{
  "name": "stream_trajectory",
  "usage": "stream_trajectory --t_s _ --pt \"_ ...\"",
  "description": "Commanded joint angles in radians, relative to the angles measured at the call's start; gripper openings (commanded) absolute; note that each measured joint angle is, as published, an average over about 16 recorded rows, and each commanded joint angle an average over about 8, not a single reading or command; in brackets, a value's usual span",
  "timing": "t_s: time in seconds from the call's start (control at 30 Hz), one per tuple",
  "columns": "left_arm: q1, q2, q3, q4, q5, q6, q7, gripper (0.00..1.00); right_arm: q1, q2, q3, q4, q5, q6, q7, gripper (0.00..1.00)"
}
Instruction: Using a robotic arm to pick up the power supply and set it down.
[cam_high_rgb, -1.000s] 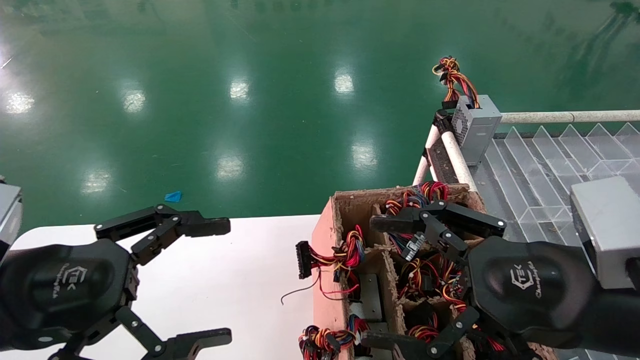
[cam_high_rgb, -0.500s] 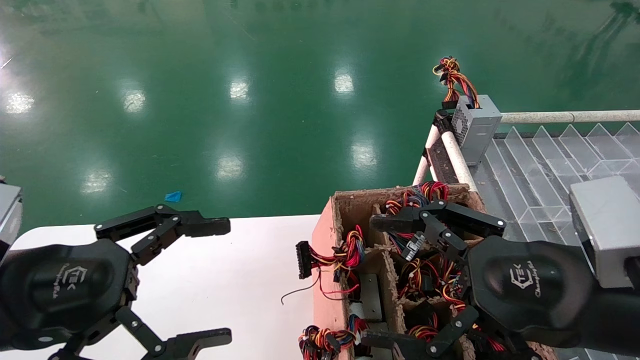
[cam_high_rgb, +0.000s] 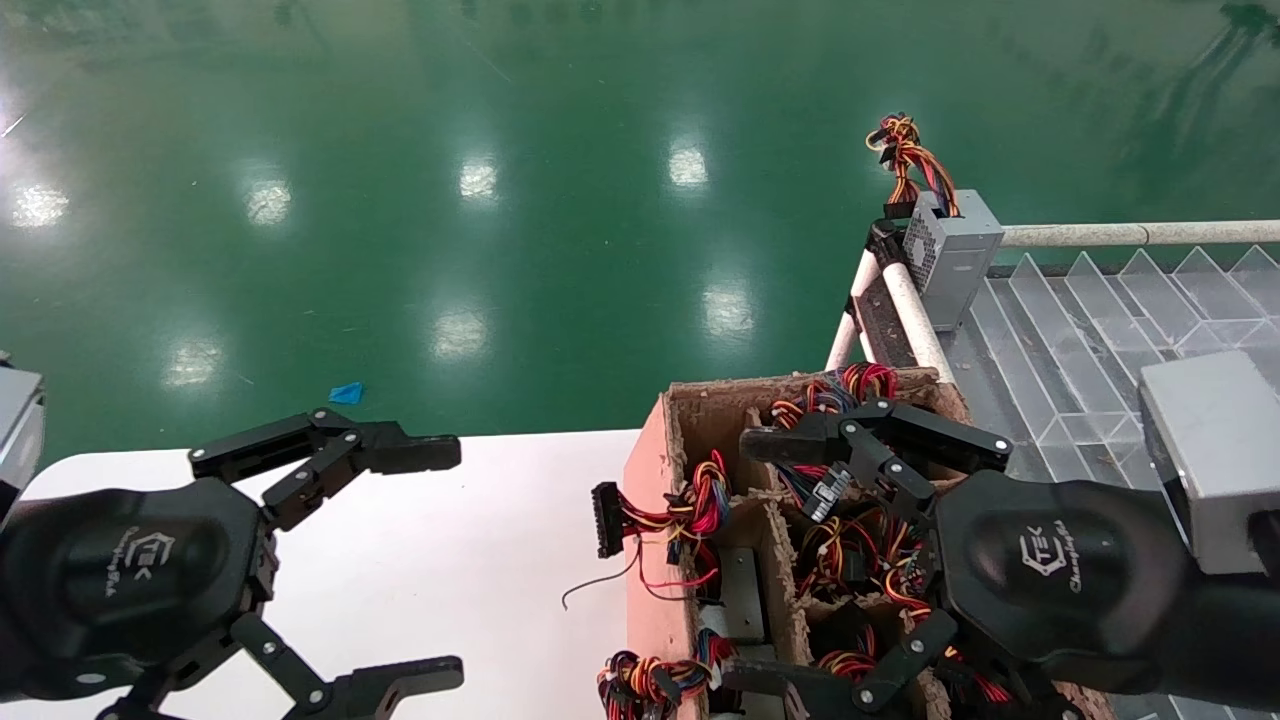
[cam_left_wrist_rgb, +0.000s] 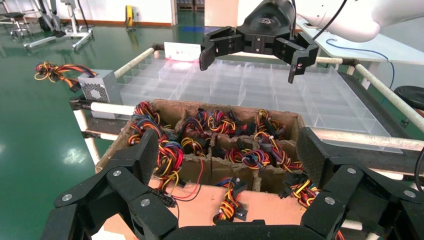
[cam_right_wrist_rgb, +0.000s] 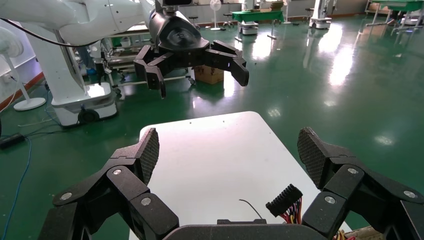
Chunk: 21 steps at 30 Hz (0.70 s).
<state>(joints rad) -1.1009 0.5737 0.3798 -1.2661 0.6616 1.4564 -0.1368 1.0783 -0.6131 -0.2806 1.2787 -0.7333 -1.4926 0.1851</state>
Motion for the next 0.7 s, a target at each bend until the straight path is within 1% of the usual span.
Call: stream_trajectory --t_s 0.03,0.7 --pt "0.000 0.000 0.000 0.000 0.000 0.000 0.000 1.00 0.000 0.000 0.000 0.000 0.000 0.000 0.000 1.00" --pt "0.000 0.000 0.000 0.000 0.000 0.000 0.000 1.00 0.000 0.000 0.000 0.000 0.000 0.000 0.000 1.00"
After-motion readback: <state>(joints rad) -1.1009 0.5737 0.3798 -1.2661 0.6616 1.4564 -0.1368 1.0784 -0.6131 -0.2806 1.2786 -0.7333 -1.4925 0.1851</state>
